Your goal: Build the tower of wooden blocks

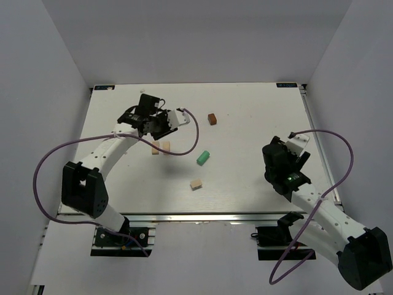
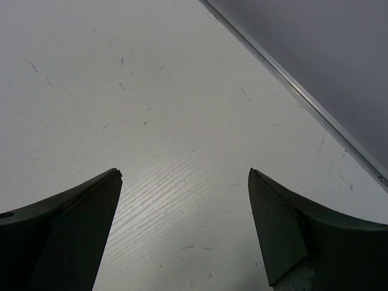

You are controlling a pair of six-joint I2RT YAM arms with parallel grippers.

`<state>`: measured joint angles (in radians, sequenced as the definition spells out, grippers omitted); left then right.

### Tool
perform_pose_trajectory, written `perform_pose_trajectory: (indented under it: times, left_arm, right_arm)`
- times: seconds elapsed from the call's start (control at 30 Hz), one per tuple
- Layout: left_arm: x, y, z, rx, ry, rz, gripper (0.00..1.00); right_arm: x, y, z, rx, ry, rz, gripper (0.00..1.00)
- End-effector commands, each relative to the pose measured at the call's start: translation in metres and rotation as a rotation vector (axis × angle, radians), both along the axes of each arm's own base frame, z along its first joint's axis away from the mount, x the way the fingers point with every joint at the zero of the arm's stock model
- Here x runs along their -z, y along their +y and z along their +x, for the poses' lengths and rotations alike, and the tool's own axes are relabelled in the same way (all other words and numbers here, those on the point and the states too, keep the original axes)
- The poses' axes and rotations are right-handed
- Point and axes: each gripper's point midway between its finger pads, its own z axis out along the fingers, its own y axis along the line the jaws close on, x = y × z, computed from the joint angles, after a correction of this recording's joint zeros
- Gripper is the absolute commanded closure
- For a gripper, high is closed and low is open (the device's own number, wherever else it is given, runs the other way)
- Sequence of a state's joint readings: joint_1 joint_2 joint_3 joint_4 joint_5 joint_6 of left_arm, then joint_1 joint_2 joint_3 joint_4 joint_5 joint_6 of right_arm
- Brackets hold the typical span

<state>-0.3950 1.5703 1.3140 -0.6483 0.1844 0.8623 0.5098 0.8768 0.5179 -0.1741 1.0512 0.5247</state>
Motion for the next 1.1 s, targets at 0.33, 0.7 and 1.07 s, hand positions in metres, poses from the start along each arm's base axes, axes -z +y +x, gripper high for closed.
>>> perform_pose_trajectory:
  times: [0.33,0.7,1.07]
  left_arm:
    - [0.039,0.032,-0.008,0.197,0.214,-0.028,1.0]
    - [0.074,0.031,-0.018,0.286,0.235,-0.008,1.0]
    - [0.093,0.033,-0.007,0.368,0.284,0.033,1.0]
  right_arm:
    - [-0.007,-0.017,0.009,0.164,0.088,-0.17,0.11]
    - [-0.019,-0.03,-0.005,0.277,0.081,-0.166,0.11]
    - [-0.037,-0.023,-0.003,0.146,-0.056,-0.081,0.12]
